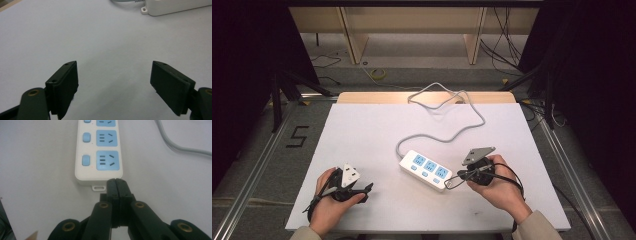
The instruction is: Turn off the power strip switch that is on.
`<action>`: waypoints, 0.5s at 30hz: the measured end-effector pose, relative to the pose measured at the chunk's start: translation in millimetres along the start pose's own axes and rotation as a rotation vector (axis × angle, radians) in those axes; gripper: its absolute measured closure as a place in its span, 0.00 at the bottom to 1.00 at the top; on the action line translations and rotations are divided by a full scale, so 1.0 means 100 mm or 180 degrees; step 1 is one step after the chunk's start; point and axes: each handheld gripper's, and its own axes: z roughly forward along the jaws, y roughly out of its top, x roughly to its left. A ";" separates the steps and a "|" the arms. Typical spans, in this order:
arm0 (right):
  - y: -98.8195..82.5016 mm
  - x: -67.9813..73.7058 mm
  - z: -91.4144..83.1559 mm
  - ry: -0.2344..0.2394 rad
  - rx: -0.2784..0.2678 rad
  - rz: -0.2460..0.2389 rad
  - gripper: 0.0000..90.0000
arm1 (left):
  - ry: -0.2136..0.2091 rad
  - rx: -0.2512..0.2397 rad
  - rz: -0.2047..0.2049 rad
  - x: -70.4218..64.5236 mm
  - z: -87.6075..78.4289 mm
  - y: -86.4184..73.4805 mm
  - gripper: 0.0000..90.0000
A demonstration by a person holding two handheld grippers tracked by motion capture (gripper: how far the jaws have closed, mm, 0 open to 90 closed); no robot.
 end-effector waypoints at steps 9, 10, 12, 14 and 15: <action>0.05 0.02 0.05 0.0024 0.0005 -0.0012 1.00 | -0.0003 -0.0001 0.0001 0.00 0.00 0.00 0.25; 0.05 0.02 0.05 0.0033 0.0016 -0.0021 1.00 | -0.0004 -0.0001 0.0005 0.00 0.00 0.00 0.25; 0.06 0.02 0.06 0.0034 0.0013 -0.0013 1.00 | -0.0003 0.0001 0.0009 0.00 0.00 0.00 0.25; 0.08 0.03 0.07 0.0040 0.0019 -0.0015 1.00 | -0.0003 0.0006 0.0010 0.00 0.00 0.00 0.25; 0.08 0.03 0.07 0.0059 0.0027 -0.0031 1.00 | -0.0003 0.0005 0.0010 0.00 0.00 0.00 0.25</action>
